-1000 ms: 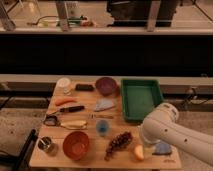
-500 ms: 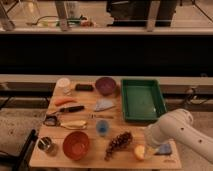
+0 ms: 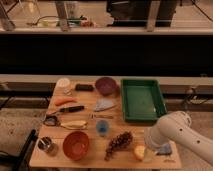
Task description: Place apple in tray
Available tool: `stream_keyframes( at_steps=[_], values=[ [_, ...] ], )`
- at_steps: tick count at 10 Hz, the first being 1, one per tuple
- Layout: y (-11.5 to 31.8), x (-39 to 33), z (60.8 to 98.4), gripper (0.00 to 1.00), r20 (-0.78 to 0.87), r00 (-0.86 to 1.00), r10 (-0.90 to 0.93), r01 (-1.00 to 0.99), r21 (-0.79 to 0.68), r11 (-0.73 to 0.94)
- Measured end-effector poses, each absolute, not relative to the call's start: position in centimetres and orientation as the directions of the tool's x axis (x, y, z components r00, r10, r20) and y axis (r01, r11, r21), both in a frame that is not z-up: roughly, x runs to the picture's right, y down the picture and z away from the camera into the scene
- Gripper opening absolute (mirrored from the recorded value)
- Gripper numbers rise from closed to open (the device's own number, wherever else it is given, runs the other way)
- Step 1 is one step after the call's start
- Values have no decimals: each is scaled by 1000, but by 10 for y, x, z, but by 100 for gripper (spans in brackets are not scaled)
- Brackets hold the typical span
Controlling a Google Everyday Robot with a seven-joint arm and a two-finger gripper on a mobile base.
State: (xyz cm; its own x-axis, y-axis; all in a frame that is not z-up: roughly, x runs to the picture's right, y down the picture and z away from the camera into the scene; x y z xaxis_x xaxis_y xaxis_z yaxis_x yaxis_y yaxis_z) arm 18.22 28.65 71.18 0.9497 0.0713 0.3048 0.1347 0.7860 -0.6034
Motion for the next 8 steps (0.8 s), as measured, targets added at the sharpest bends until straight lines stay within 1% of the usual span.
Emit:
stream_keyframes(
  at_steps=[3,8],
  values=[
    [294,188,713,80,303,950,76,135,-618,774],
    [305,194,719,80,350,935,48,185,-602,777]
  ],
)
